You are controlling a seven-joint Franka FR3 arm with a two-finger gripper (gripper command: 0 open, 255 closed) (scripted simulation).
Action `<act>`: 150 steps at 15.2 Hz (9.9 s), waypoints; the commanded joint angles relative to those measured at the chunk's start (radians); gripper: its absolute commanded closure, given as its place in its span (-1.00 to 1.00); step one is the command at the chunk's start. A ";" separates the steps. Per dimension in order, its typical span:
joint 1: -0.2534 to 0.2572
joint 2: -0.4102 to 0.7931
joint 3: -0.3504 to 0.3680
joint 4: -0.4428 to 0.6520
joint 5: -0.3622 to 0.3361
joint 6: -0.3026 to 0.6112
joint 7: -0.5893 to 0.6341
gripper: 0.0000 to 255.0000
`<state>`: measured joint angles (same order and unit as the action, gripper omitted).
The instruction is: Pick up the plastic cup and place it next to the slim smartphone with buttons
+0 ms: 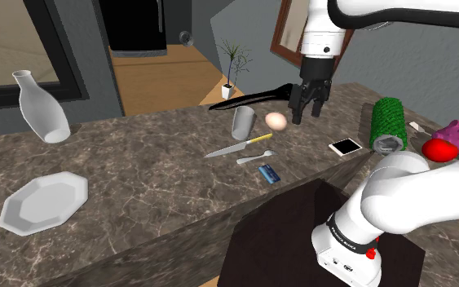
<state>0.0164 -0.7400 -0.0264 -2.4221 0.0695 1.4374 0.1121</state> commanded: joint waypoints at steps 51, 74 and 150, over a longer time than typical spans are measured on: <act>0.018 0.743 -0.071 0.224 -0.017 0.731 -0.270 1.00; 0.018 0.645 -0.069 0.430 -0.034 0.427 -0.249 1.00; -0.546 1.031 -0.736 0.870 0.116 0.273 -1.486 1.00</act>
<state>-0.5308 0.2892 -0.7637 -1.5419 0.1840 1.6978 -1.3729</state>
